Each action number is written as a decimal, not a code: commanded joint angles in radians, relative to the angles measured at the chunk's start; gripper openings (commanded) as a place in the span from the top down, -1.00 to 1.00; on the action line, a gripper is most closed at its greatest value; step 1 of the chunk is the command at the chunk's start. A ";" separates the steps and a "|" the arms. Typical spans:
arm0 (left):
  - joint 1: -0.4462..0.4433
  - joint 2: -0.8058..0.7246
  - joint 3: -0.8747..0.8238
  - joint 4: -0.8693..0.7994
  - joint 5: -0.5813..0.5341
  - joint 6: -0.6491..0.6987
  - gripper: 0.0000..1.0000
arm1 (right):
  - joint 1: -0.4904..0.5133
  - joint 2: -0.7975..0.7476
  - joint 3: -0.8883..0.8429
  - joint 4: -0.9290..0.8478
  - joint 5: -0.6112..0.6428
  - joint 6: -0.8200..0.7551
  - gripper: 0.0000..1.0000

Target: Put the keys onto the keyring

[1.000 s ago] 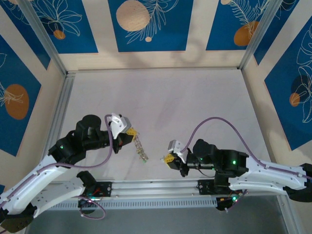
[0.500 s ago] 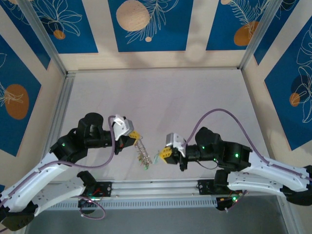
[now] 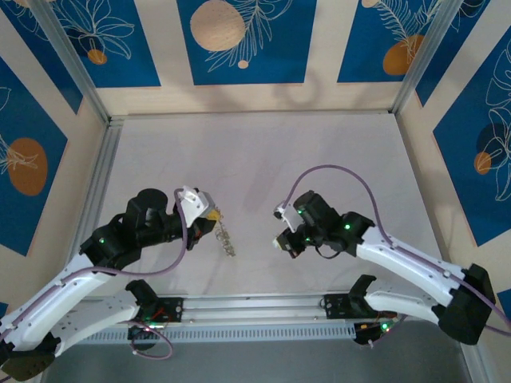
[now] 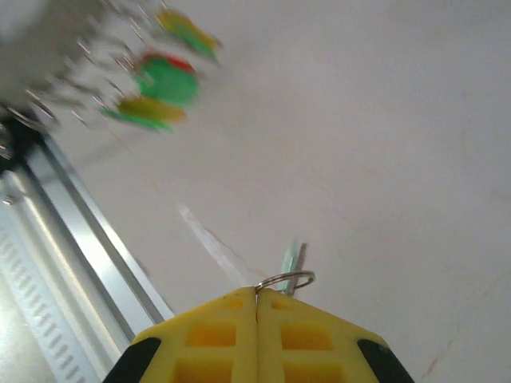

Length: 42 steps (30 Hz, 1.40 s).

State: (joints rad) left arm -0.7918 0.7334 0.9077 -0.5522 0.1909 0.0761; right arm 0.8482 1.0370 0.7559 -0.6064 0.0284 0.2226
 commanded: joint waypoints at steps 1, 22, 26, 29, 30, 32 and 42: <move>0.011 -0.013 0.002 0.039 -0.031 -0.018 1.00 | 0.072 0.083 0.014 -0.053 0.107 0.056 1.00; 0.020 -0.063 -0.022 0.044 -0.060 -0.041 1.00 | 0.173 0.557 0.167 0.053 0.143 0.101 0.78; 0.023 -0.072 -0.026 0.048 -0.061 -0.044 1.00 | 0.172 0.513 0.166 0.023 0.176 0.097 0.60; 0.024 -0.068 -0.024 0.048 -0.057 -0.047 1.00 | 0.171 0.485 0.172 -0.002 0.197 0.089 0.49; 0.025 -0.069 -0.024 0.050 -0.057 -0.047 1.00 | 0.171 0.482 0.176 -0.009 0.202 0.087 0.46; 0.029 -0.071 -0.026 0.052 -0.053 -0.050 1.00 | 0.177 0.485 0.186 -0.022 0.203 0.083 0.38; 0.041 -0.074 -0.026 0.046 -0.063 -0.055 1.00 | 0.257 0.588 0.229 -0.043 0.258 0.051 0.06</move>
State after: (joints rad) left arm -0.7658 0.6785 0.8833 -0.5465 0.1360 0.0319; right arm 1.0863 1.6016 0.9554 -0.6216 0.2554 0.2890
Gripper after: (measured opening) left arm 0.041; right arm 0.457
